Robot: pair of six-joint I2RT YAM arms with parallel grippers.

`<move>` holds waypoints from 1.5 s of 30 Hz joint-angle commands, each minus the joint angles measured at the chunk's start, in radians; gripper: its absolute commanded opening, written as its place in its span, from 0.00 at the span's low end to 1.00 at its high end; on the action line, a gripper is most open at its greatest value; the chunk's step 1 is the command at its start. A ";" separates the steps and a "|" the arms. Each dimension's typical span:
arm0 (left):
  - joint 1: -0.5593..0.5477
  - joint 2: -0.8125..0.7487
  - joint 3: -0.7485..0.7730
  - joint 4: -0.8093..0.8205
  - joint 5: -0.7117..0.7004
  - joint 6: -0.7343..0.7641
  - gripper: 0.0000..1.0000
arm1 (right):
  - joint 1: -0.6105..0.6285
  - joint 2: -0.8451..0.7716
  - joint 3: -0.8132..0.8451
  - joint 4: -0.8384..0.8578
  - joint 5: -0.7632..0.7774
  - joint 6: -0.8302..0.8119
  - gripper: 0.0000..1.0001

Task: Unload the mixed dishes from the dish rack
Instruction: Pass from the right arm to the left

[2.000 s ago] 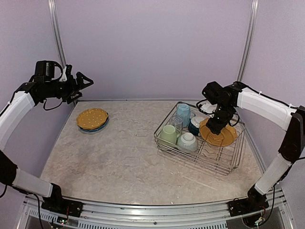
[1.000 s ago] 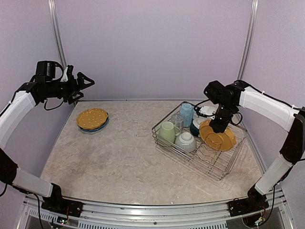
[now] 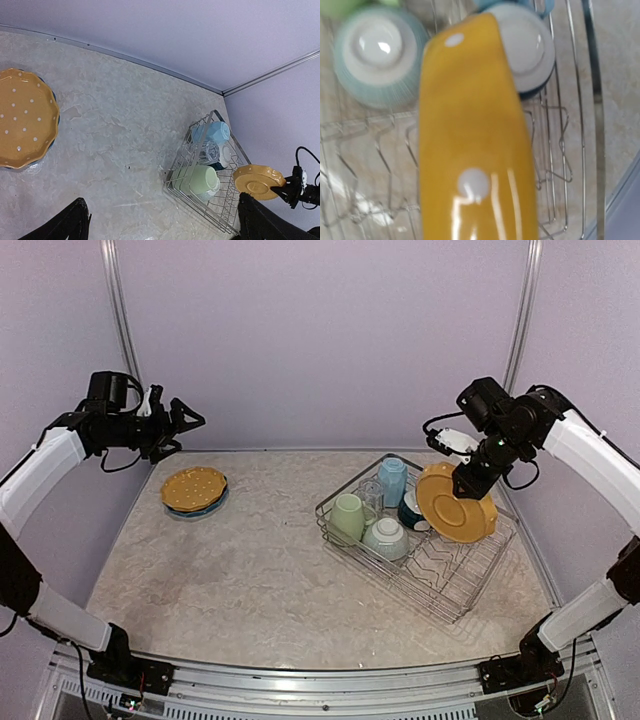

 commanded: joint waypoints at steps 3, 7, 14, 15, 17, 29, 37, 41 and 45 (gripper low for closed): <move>-0.009 0.018 0.006 -0.013 -0.003 -0.002 0.99 | 0.000 -0.087 0.091 0.033 0.003 0.076 0.00; -0.012 0.027 0.009 -0.016 0.006 -0.001 0.99 | 0.000 -0.109 0.101 0.048 -0.003 0.038 0.00; -0.018 0.061 0.026 -0.015 0.093 -0.010 0.99 | 0.016 -0.142 0.105 0.171 0.018 -0.036 0.00; -0.020 0.068 0.032 -0.018 0.106 -0.010 0.99 | 0.020 -0.142 0.111 0.194 0.035 -0.045 0.00; -0.030 0.091 0.044 -0.029 0.131 -0.009 0.99 | 0.038 -0.142 0.123 0.242 0.067 -0.065 0.00; -0.123 0.188 0.081 0.082 0.425 -0.364 0.94 | 0.242 -0.186 -0.048 0.794 0.240 -0.386 0.00; -0.237 0.145 0.033 0.415 0.445 -0.842 0.99 | 0.304 -0.137 -0.167 1.130 0.151 -0.569 0.00; -0.276 0.155 -0.009 0.523 0.435 -1.020 0.98 | 0.327 -0.098 -0.190 1.217 0.127 -0.598 0.00; -0.322 0.171 -0.040 0.602 0.415 -1.102 0.98 | 0.352 -0.062 -0.213 1.269 0.124 -0.622 0.00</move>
